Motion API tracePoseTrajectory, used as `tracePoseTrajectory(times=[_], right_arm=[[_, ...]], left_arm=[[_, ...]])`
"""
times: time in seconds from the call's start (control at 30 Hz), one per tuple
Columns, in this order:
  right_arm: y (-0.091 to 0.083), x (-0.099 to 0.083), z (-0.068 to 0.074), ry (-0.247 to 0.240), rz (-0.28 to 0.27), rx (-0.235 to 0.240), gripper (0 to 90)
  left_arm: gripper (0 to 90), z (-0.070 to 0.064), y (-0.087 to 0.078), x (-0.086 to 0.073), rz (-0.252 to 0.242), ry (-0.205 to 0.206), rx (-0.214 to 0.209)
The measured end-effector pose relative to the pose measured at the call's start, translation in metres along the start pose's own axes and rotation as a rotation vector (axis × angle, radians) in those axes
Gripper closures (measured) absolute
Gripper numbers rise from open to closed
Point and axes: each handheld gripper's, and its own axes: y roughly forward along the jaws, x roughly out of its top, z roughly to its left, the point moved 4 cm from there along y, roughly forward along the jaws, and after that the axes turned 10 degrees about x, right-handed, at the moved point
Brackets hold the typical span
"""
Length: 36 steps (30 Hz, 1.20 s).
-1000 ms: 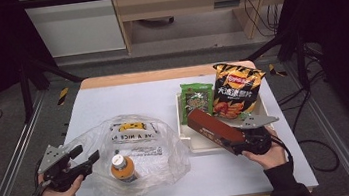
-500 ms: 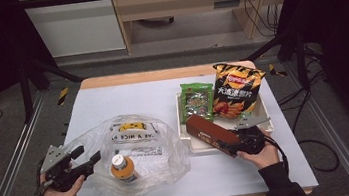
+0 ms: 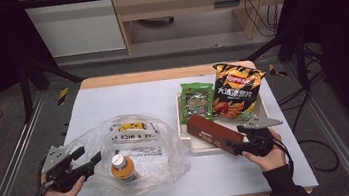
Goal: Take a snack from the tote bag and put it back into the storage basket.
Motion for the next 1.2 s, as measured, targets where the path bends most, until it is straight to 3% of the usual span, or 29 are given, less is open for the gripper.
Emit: tracePoseTrajectory(times=[0.13,0.5,0.7,0.83,1.03,1.2], right_arm=[[-0.002,-0.008,0.001,0.000,0.039,-0.030,32.6],[0.000,-0.008,-0.007,-0.011,0.035,-0.025,35.2],[-0.009,-0.007,-0.009,0.025,0.012,-0.103,32.8],[-0.017,-0.008,-0.009,0.066,0.018,-0.142,39.3],[-0.016,-0.013,-0.015,0.055,0.037,-0.194,54.5],[-0.012,-0.015,-0.020,0.059,0.022,-0.227,63.4]], left_arm=[[32.6,0.000,-0.001,0.000,-0.002,0.000,0.000],[32.5,0.000,0.001,-0.001,0.009,0.007,0.002],[32.6,0.001,0.000,-0.001,0.005,-0.002,0.003],[32.6,0.001,0.000,-0.001,0.003,-0.003,0.002],[32.6,0.001,0.000,-0.001,0.007,-0.002,0.002],[32.6,0.001,0.001,-0.002,0.013,0.004,0.003]])
